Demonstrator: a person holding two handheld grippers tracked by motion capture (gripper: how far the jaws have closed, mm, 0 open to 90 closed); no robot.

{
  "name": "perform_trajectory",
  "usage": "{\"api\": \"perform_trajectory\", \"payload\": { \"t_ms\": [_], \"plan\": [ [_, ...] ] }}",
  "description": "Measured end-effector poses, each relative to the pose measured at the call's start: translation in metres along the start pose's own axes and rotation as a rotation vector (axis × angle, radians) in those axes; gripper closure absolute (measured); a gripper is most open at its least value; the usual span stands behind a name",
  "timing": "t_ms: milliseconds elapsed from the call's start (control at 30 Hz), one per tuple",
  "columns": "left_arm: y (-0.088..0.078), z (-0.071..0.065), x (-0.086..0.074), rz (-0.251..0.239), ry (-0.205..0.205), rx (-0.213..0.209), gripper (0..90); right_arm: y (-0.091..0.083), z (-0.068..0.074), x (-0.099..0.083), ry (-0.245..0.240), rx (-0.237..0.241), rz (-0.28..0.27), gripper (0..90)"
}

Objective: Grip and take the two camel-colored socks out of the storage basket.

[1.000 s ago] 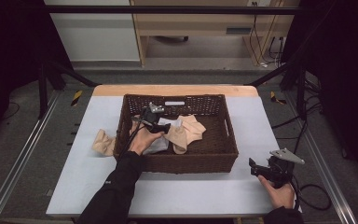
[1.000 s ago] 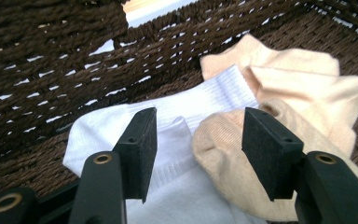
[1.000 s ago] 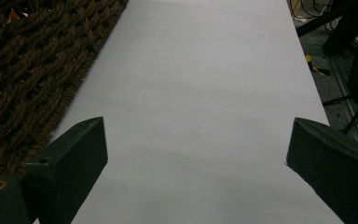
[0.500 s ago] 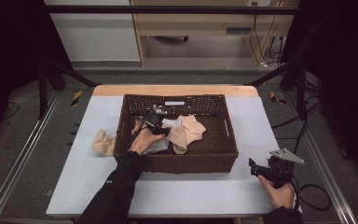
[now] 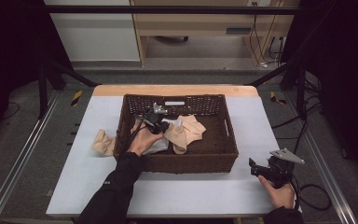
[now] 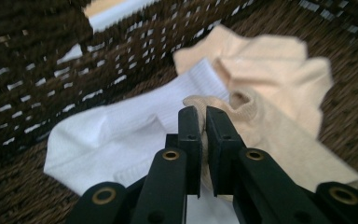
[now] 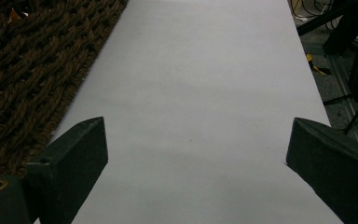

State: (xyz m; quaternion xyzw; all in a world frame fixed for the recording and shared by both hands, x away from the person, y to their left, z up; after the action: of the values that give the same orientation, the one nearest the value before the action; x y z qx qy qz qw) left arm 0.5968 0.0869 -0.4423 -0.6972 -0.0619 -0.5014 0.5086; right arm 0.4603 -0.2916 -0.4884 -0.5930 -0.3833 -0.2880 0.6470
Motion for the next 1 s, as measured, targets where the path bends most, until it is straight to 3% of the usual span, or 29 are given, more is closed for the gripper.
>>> {"api": "perform_trajectory", "payload": {
  "t_ms": [300,733,1000],
  "plan": [
    [-0.019,-0.007,0.011,-0.14,0.005,-0.032,85.2,0.0,0.0,0.0,-0.001,-0.004,0.005,5.7],
    [-0.078,-0.012,0.036,-0.398,-0.047,-0.062,85.7,0.0,-0.001,0.0,-0.002,-0.008,0.005,5.8],
    [-0.11,-0.009,0.043,-0.495,-0.072,-0.063,85.7,0.0,-0.001,-0.001,-0.007,-0.012,0.006,5.8]
  ]
}}
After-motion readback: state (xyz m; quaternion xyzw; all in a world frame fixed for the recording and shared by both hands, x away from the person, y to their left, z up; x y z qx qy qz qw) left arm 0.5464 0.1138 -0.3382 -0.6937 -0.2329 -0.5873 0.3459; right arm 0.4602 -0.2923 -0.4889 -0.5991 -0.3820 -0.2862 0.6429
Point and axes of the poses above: each handheld gripper's, and its own axes: y roughly forward along the jaws, x roughly out of its top, z roughly to its left, the point moved 4 cm from there along y, roughly forward along the jaws, and after that the axes turned 2 degrees about -z, right-handed, at the moved point
